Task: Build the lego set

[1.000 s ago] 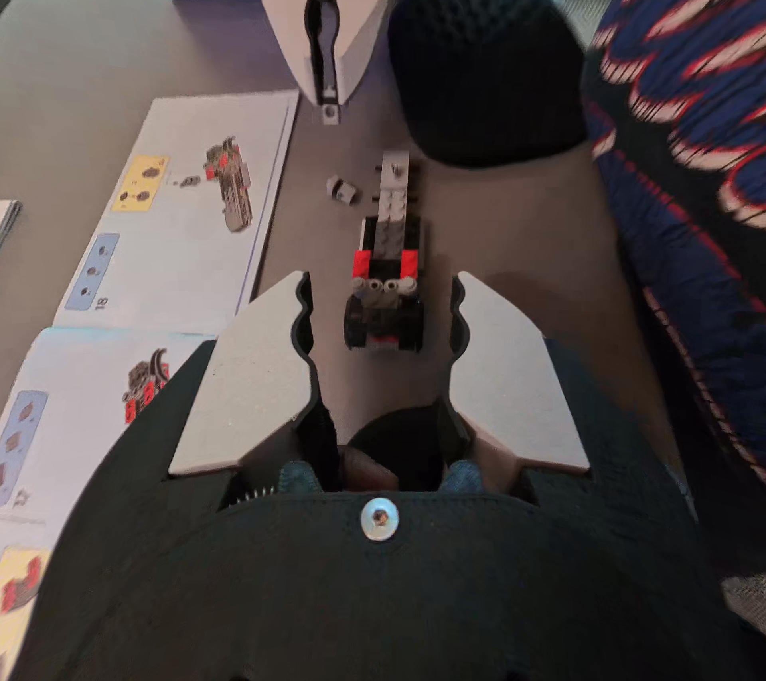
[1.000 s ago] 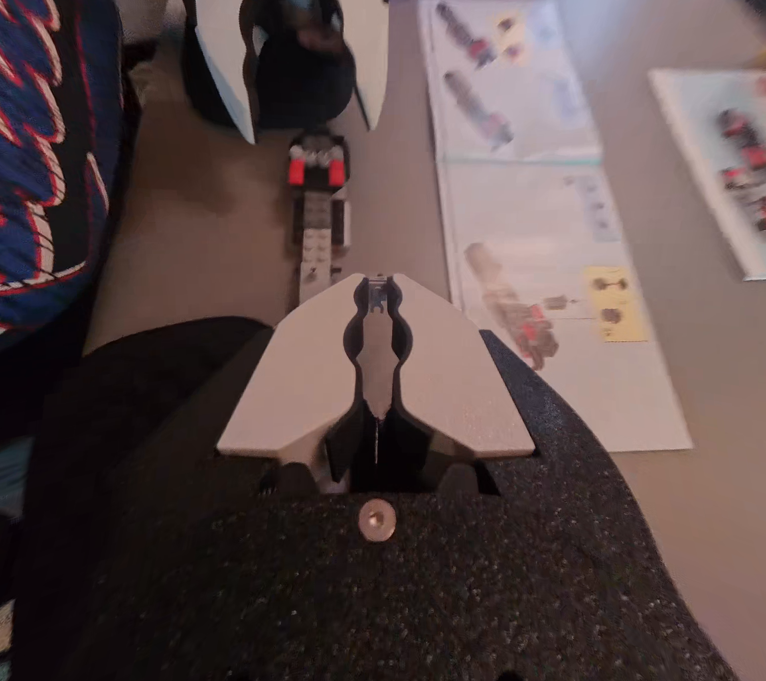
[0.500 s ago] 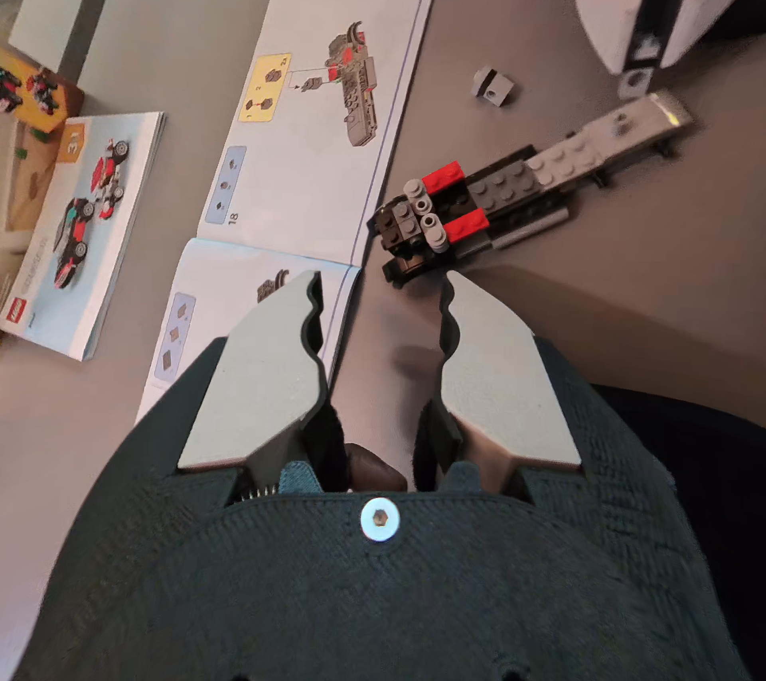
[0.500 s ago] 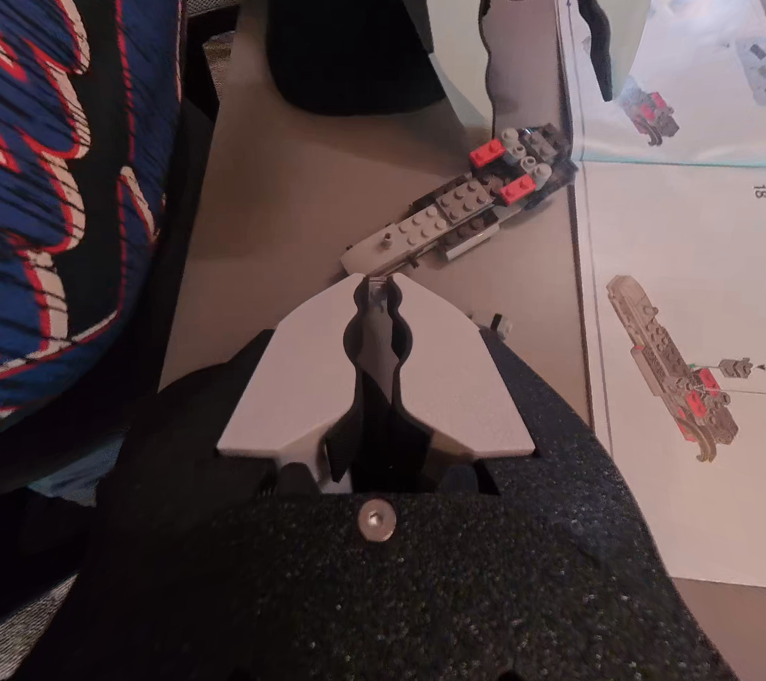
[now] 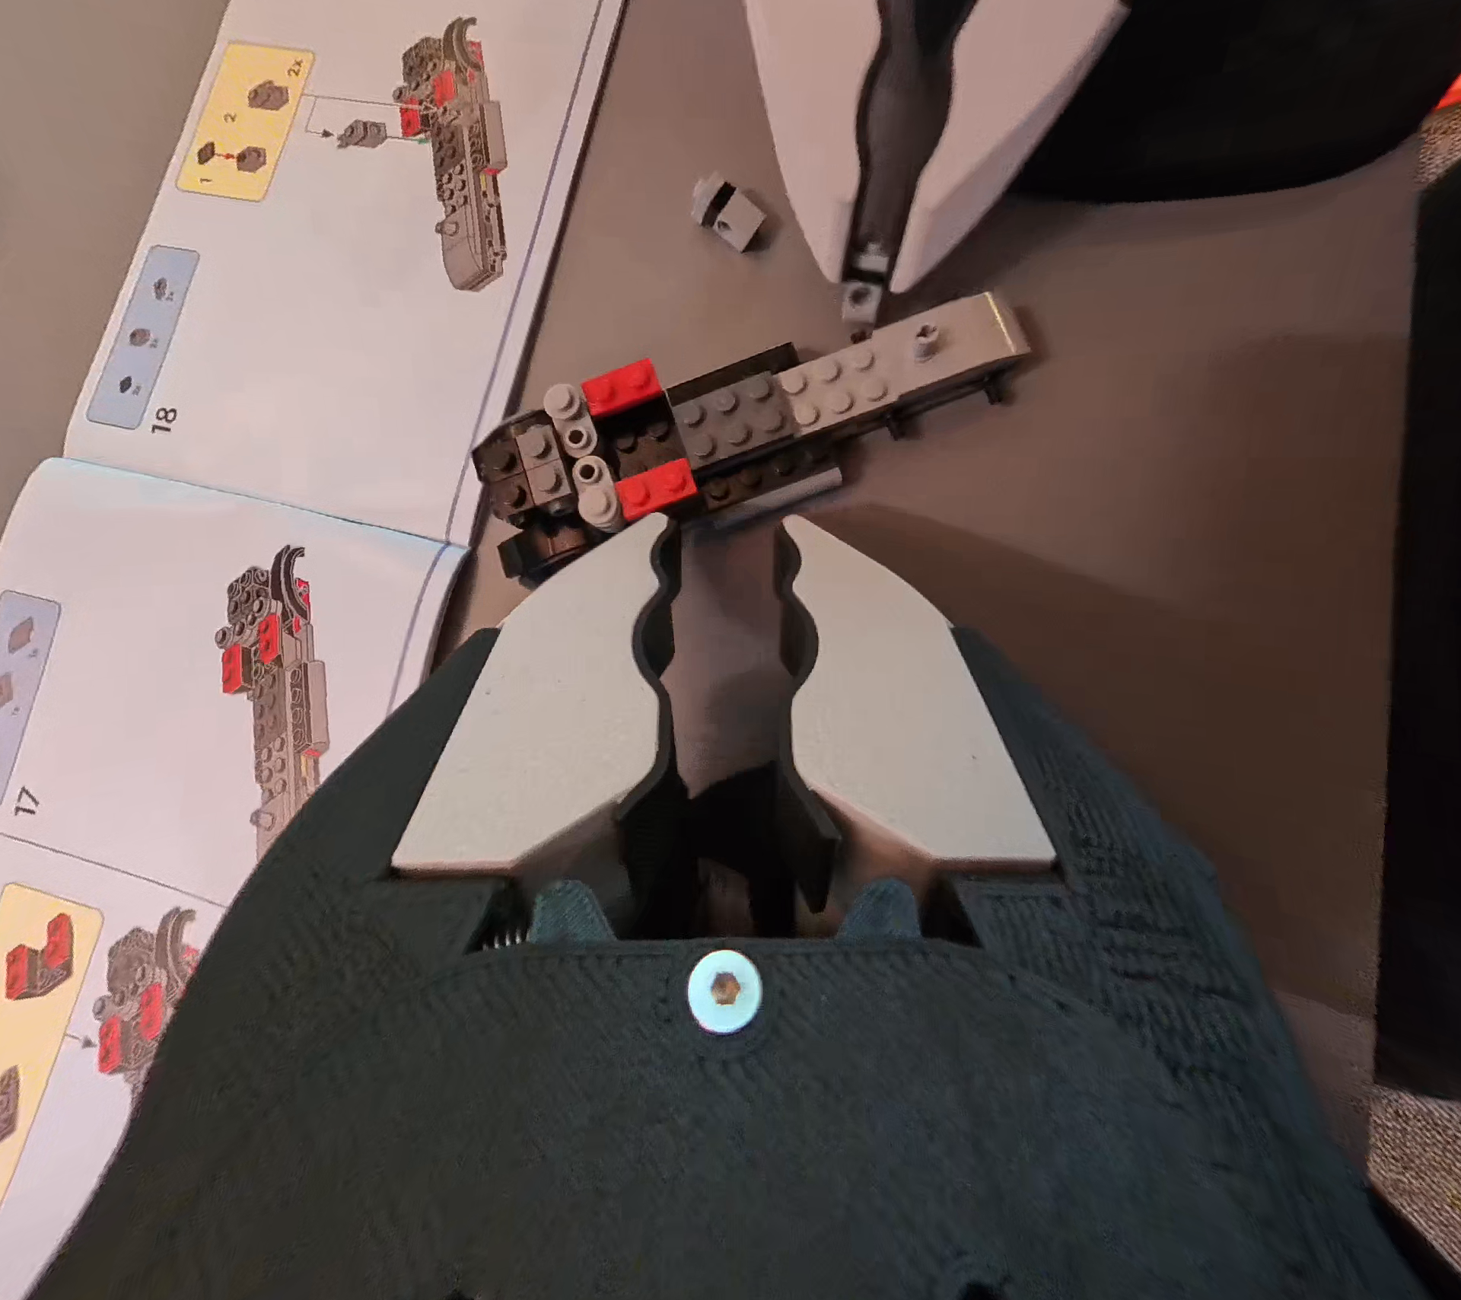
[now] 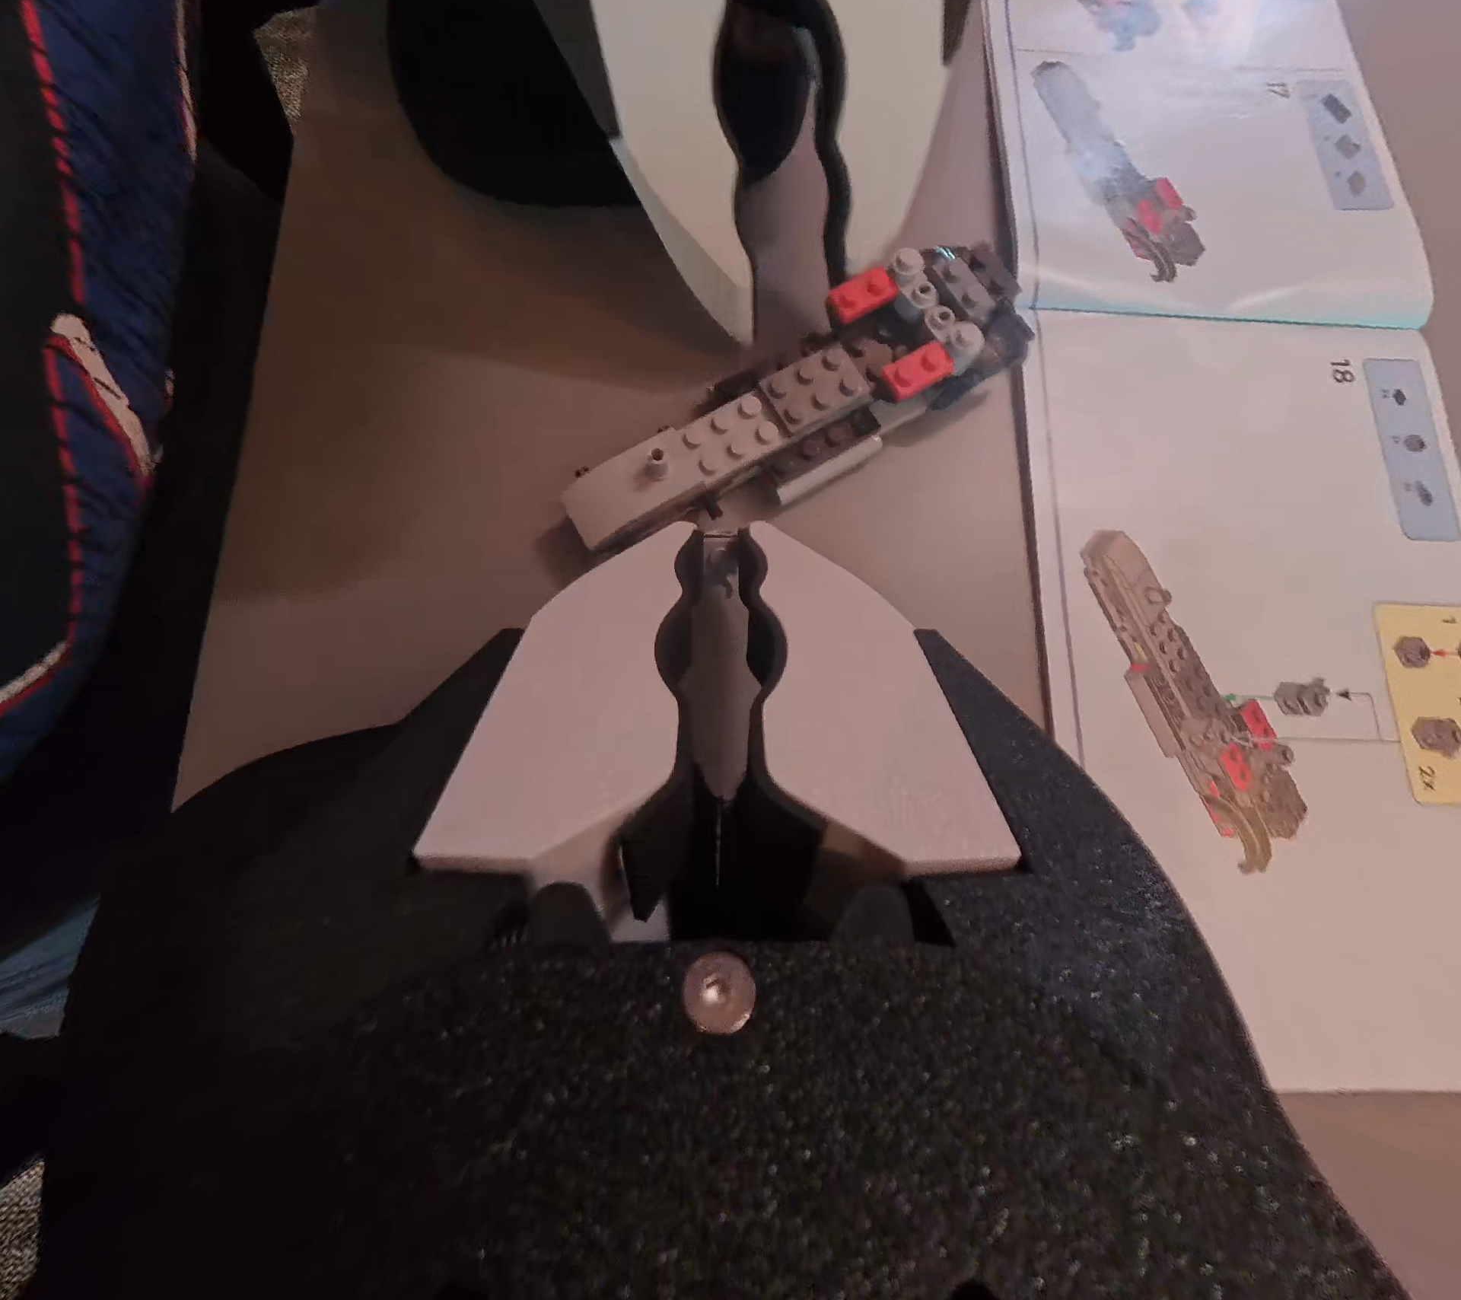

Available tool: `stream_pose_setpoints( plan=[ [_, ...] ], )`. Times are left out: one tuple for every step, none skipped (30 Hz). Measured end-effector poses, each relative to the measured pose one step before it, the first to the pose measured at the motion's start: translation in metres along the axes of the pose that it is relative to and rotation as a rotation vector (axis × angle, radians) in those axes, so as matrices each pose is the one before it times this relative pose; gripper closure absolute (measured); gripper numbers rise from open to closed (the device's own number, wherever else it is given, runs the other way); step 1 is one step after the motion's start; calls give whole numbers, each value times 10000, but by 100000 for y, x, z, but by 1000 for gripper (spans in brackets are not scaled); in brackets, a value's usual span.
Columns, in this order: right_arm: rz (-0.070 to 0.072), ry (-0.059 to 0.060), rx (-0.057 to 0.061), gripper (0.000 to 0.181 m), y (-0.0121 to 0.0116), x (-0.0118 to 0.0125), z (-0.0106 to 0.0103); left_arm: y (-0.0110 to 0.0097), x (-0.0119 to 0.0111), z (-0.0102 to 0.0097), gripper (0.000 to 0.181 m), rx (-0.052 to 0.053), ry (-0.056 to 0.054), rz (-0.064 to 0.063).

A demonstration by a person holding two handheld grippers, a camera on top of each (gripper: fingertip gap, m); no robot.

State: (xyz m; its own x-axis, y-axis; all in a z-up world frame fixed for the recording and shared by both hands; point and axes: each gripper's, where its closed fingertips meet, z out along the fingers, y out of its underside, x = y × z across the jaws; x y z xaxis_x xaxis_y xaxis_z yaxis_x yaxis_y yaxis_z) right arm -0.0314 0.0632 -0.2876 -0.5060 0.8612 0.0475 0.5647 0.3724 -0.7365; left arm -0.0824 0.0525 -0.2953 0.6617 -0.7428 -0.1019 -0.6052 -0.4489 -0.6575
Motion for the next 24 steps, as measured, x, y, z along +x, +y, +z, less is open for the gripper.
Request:
stream_pose_setpoints(
  plan=[
    [-52, -57, 95, 173, -288, -166, 178, -68, -176, 174, 159, -30, -32, -26],
    [-59, -46, 97, 173, -300, -149, 132, -180, -237, 69, 159, 72, -84, -53],
    [-68, -38, 76, 173, -249, -130, 93, -173, -255, -25, 159, 93, -106, -89],
    [-37, -16, 67, 173, -160, -53, 4, -122, -205, -88, 159, 99, -83, -108],
    [20, -21, 95, 173, -115, -20, -64, -100, -159, -145, 158, 126, -80, -109],
    [49, 11, 100, 173, -60, 58, -162, -106, -165, -197, 158, 162, -100, -84],
    [35, 43, 126, 173, -52, 116, -246, -135, -136, -234, 158, 191, -118, -37],
    [-3, 49, 187, 173, -147, 104, -323, -182, -108, -258, 158, 221, -133, 3],
    [-42, 51, 240, 173, -235, 75, -380, -241, -69, -266, 159, 244, -141, 22],
    [-71, 94, 236, 173, -266, 106, -409, -273, -34, -234, 159, 239, -142, 17],
    [-103, 154, 203, 173, -255, 169, -414, -283, 19, -210, 159, 208, -115, -2],
    [-149, 194, 200, 173, -285, 206, -434, -289, 132, -162, 159, 188, -40, -31],
    [-174, 263, 257, 173, -390, 283, -460, -368, 222, -132, 159, 216, 39, -78],
    [-162, 315, 367, 173, -555, 353, -490, -449, 244, -119, 159, 264, 75, -127],
    [-119, 252, 486, 173, -718, 285, -510, -472, 206, -131, 159, 291, 72, -158],
    [-53, 230, 597, 173, -871, 283, -509, -445, 108, -130, 158, 291, 50, -174],
    [0, 288, 667, 173, -931, 379, -497, -382, 44, -129, 157, 268, 40, -173],
    [3, 313, 702, 173, -914, 397, -458, -287, -68, -129, 157, 249, 12, -169],
    [-8, 339, 718, 173, -840, 418, -415, -240, -196, -146, 157, 262, -33, -167],
    [0, 394, 676, 173, -712, 484, -364, -239, -252, -164, 156, 282, -41, -182],
    [15, 410, 570, 173, -486, 497, -318, -236, -241, -201, 156, 280, -15, -221],
    [52, 421, 434, 173, -260, 531, -253, -236, -227, -232, 156, 272, 5, -252],
    [99, 424, 333, 173, -128, 555, -238, -243, -218, -239, 155, 270, 19, -255],
    [120, 292, 283, 173, -121, 410, -219, -241, -168, -236, 155, 265, 44, -231]
  ],
)
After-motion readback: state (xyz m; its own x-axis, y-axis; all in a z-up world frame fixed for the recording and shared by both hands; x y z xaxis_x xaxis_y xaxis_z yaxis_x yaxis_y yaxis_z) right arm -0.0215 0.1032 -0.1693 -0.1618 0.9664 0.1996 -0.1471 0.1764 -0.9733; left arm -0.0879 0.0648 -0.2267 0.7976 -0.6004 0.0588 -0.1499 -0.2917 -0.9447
